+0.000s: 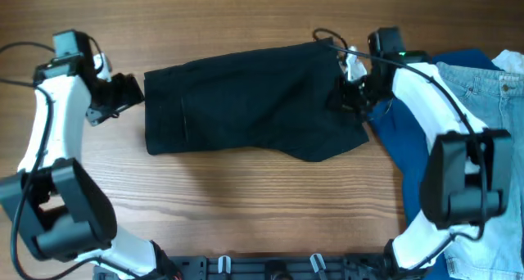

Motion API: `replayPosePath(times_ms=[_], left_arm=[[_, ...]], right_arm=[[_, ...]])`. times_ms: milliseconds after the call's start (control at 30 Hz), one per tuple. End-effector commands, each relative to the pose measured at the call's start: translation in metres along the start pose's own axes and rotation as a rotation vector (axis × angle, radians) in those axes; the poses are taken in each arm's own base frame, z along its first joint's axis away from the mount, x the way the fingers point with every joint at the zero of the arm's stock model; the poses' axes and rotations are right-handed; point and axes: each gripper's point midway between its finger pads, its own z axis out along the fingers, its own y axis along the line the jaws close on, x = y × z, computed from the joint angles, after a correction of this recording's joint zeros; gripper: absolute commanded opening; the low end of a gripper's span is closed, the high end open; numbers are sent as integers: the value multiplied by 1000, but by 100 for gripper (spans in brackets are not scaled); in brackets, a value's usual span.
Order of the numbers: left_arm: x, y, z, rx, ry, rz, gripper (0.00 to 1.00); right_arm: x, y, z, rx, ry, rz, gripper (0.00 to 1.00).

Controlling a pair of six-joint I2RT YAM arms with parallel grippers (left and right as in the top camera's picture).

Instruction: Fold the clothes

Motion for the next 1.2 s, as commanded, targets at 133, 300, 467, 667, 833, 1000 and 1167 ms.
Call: replayPosePath(times_ms=[133, 300, 467, 667, 833, 1000, 1167], left_arm=[[24, -28, 55, 272, 192, 1, 99], [48, -28, 100, 256, 322, -10, 97], [75, -62, 118, 226, 388, 135, 84], [88, -60, 128, -9, 377, 229, 36], [82, -28, 103, -130, 412, 167, 4], [20, -10, 4, -176, 291, 66, 4], [2, -83, -58, 52, 147, 134, 4]], right_arm=[[16, 7, 49, 131, 36, -157, 9], [35, -15, 88, 173, 134, -85, 9], [47, -34, 108, 191, 201, -48, 9], [47, -35, 109, 194, 205, -48, 7], [41, -21, 91, 197, 221, -46, 4], [15, 21, 43, 165, 90, -129, 5], [5, 20, 19, 178, 14, -23, 5]])
